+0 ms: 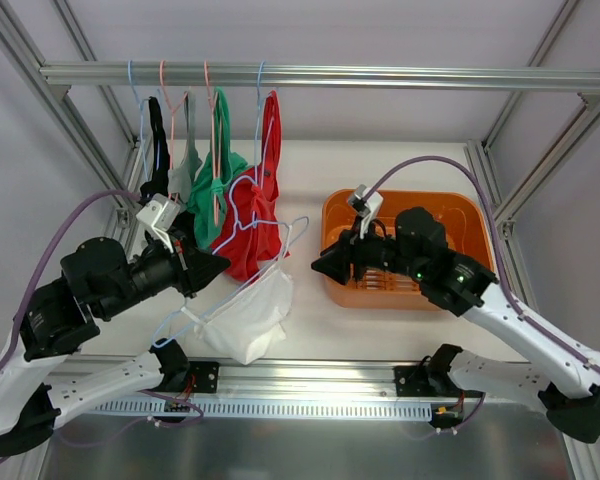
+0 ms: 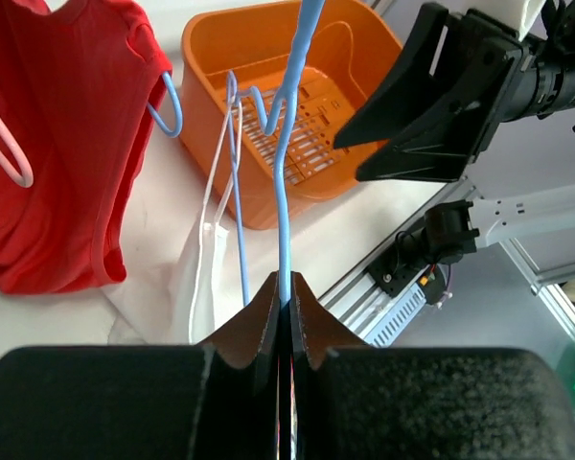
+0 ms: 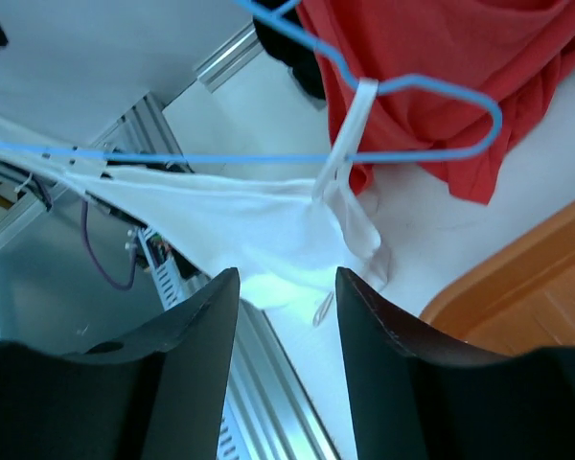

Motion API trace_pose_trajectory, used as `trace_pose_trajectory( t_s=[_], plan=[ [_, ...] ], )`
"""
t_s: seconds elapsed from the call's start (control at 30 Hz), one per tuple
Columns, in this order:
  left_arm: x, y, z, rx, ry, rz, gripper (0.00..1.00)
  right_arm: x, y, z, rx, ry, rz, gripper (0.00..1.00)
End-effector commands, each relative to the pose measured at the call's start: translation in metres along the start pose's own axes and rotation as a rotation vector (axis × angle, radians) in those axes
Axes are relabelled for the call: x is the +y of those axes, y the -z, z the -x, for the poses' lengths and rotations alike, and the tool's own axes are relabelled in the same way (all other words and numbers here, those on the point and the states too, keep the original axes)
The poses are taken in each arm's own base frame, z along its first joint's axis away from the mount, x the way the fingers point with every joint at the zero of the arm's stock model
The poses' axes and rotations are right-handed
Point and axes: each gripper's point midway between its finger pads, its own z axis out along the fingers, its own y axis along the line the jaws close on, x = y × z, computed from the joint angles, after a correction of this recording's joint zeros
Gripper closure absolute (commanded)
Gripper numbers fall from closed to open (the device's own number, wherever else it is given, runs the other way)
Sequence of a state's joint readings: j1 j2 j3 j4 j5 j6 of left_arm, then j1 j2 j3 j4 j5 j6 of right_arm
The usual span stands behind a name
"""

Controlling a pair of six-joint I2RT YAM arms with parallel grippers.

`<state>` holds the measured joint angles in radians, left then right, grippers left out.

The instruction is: Remove the tank top from the hanger

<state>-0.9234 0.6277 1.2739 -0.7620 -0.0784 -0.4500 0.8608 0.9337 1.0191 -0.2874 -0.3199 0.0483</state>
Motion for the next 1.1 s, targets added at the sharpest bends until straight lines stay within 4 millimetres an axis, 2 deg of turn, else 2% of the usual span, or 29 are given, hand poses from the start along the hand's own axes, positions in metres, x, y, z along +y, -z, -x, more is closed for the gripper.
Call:
trace_pose_trajectory(
  t_s=[0.0, 0.1, 0.17, 0.3, 0.43, 0.47, 0.53, 0.6, 0.67, 0.73, 0.87, 0.97, 1.0, 1.03, 1.07],
  plan=[
    [-0.011, -0.006, 0.011, -0.036, 0.031, -0.041, 1.0, -0.003, -0.021, 0.048, -0.18, 0.01, -0.046, 0.51],
    [-0.015, -0.013, 0.007, -0.014, 0.04, -0.055, 1.0, -0.003, -0.036, 0.061, -0.208, -0.007, -0.053, 0.52],
    [-0.016, -0.014, 0.006, -0.014, 0.047, -0.062, 1.0, -0.013, -0.043, 0.065, -0.224, -0.02, -0.102, 0.55],
    [-0.02, -0.011, 0.009, -0.028, 0.051, -0.084, 1.0, -0.027, -0.051, 0.062, -0.219, -0.023, -0.164, 0.56],
    [-0.023, -0.009, 0.012, -0.036, 0.045, -0.099, 1.0, -0.021, -0.065, 0.056, -0.176, -0.043, -0.112, 0.56],
    [-0.023, -0.009, 0.013, -0.038, 0.045, -0.098, 1.0, -0.018, -0.067, 0.062, -0.2, -0.041, -0.097, 0.56],
    [-0.023, -0.011, 0.012, -0.035, 0.043, -0.098, 1.0, -0.019, -0.071, 0.061, -0.197, -0.049, -0.096, 0.57],
    [-0.023, -0.011, 0.013, -0.037, 0.042, -0.097, 1.0, -0.02, -0.073, 0.061, -0.197, -0.051, -0.097, 0.6],
    [-0.023, -0.012, 0.014, -0.039, 0.039, -0.093, 1.0, -0.022, -0.074, 0.061, -0.198, -0.051, -0.105, 0.79],
    [-0.021, -0.01, 0.015, -0.049, 0.035, -0.086, 1.0, -0.026, -0.071, 0.061, -0.205, -0.053, -0.13, 0.88],
    [-0.012, -0.009, 0.016, -0.07, 0.027, -0.048, 1.0, -0.033, -0.061, 0.062, -0.216, -0.033, -0.179, 0.88],
    [-0.009, -0.008, 0.017, -0.08, 0.023, -0.037, 1.0, -0.036, -0.056, 0.057, -0.189, -0.027, -0.198, 0.84],
    [-0.009, -0.008, 0.015, -0.075, 0.022, -0.037, 1.0, -0.037, -0.055, 0.057, -0.187, -0.022, -0.201, 0.86],
    [-0.01, -0.009, 0.014, -0.069, 0.02, -0.042, 1.0, -0.037, -0.054, 0.056, -0.181, -0.022, -0.203, 1.0],
    [-0.011, -0.01, 0.014, -0.067, 0.02, -0.045, 1.0, -0.041, -0.053, 0.056, -0.178, -0.023, -0.216, 1.0]
  ],
)
